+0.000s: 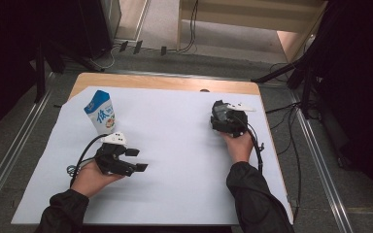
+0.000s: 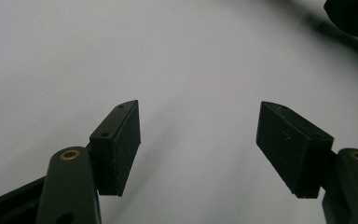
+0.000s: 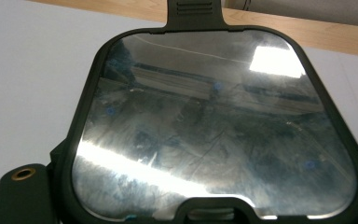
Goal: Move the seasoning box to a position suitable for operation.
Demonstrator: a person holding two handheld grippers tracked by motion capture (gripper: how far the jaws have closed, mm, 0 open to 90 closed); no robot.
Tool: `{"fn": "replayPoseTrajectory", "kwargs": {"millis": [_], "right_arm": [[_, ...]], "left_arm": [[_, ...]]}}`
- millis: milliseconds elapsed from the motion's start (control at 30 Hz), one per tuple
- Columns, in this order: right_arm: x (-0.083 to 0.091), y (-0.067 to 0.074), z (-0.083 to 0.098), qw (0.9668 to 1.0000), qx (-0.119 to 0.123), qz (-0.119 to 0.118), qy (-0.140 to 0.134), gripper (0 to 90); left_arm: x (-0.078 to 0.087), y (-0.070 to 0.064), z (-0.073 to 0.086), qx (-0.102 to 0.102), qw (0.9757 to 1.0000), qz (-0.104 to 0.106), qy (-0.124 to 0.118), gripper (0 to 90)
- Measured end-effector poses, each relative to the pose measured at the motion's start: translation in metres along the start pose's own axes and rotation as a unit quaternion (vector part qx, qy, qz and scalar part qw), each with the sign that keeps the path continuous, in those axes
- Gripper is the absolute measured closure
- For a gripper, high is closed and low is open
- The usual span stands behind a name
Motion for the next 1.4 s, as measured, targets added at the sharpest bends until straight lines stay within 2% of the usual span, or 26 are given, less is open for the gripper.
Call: {"fn": "replayPoseTrajectory", "kwargs": {"millis": [67, 267, 433, 533, 567, 600, 633, 767, 833, 967, 1033, 1167, 1300, 1400], "right_arm": [[0.002, 0.0, 0.0, 1.0, 0.006, 0.003, -0.002, 16.4], [0.007, -0.002, 0.0, 1.0, 0.0, -0.003, 0.008, 16.5], [0.02, 0.002, -0.005, 0.9998, -0.001, -0.018, -0.007, 16.5], [0.033, 0.009, -0.008, 0.9994, -0.001, -0.031, -0.016, 16.5], [0.04, 0.015, -0.008, 0.9991, 0.008, -0.037, -0.019, 16.5], [0.04, 0.015, -0.008, 0.9991, 0.008, -0.037, -0.019, 16.5], [0.047, 0.02, -0.007, 0.9987, 0.01, -0.046, -0.019, 16.4], [0.058, 0.028, -0.003, 0.9979, 0.021, -0.058, -0.02, 16.5], [0.067, 0.035, 0.001, 0.9971, 0.031, -0.067, -0.019, 16.5], [0.075, 0.041, 0.005, 0.9964, 0.038, -0.074, -0.019, 16.5], [0.08, 0.045, 0.007, 0.9959, 0.039, -0.079, -0.02, 16.5], [0.089, 0.054, 0.012, 0.9948, 0.047, -0.088, -0.019, 16.5], [0.098, 0.07, 0.02, 0.9926, 0.052, -0.108, -0.016, 16.5], [0.1, 0.078, 0.024, 0.9915, 0.061, -0.114, -0.013, 16.5]], "left_arm": [[-0.001, 0.001, 0.0, 0.001, 1.0, -0.001, 0.003, 31.6], [0.0, 0.003, -0.002, 0.003, 1.0, -0.003, 0.007, 31.7], [-0.002, 0.006, -0.004, 0.002, 0.9999, -0.004, 0.016, 33.0], [-0.003, 0.007, -0.006, 0.003, 0.9999, 0.002, 0.015, 33.6], [-0.003, 0.008, -0.007, 0.004, 0.9999, 0.004, 0.016, 34.5], [-0.003, 0.009, -0.008, 0.005, 0.9999, 0.001, 0.016, 34.5], [-0.003, 0.008, -0.011, -0.001, 0.9999, 0.003, 0.015, 35.9], [-0.004, 0.007, -0.015, -0.009, 0.9999, 0.003, 0.014, 37.4], [-0.005, 0.007, -0.018, -0.005, 0.9999, 0.005, 0.012, 37.0], [-0.007, 0.009, -0.02, 0.003, 0.9999, 0.014, 0.007, 36.9], [-0.007, 0.009, -0.022, -0.003, 0.9998, 0.012, 0.014, 36.9], [-0.008, 0.009, -0.026, -0.008, 0.9998, 0.015, 0.013, 38.2], [-0.005, 0.012, -0.026, -0.011, 0.9997, 0.012, 0.017, 40.5], [-0.002, 0.014, -0.025, -0.008, 0.9998, 0.012, 0.016, 41.4]]}}
Point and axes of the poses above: each handheld gripper's, and its own axes: x roughly backward along the jaws, z roughly out of its underside, y roughly to its left, the point moved 9 cm from there along -x, roughly forward along the jaws, and after that the axes turned 14 degrees about z, right-handed, at the moved point
